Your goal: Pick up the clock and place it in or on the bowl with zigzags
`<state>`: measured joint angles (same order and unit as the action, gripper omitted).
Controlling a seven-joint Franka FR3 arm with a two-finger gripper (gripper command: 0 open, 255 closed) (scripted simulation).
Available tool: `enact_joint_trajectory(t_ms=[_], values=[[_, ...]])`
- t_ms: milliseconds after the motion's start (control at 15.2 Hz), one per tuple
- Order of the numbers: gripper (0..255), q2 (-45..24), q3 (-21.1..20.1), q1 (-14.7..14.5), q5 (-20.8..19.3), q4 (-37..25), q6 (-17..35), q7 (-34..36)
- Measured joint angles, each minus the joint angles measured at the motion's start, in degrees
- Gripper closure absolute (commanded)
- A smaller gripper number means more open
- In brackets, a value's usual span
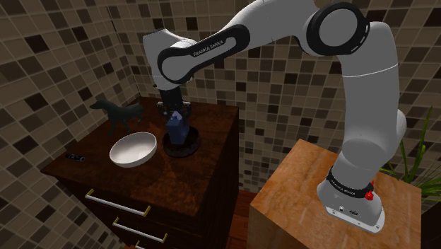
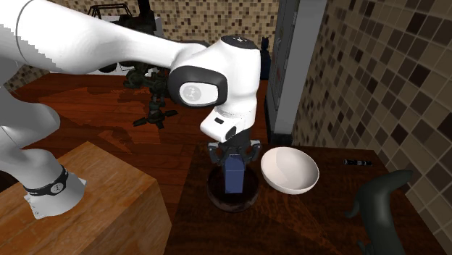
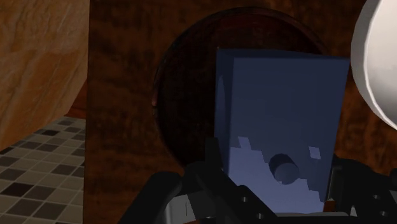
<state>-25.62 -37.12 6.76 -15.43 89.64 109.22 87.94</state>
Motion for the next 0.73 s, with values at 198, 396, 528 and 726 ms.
enact_joint_trajectory(t_ms=[198,396,528,726], values=[[255,-0.04,0.01,-0.01,-0.03,0.06,0.11,0.02],[0,-0.04,0.02,-0.01,-0.04,0.07,0.13,0.02],[0,-0.04,0.02,-0.01,-0.04,0.06,0.13,0.02],[0,-0.04,0.02,-0.01,-0.04,0.06,0.13,0.02]])
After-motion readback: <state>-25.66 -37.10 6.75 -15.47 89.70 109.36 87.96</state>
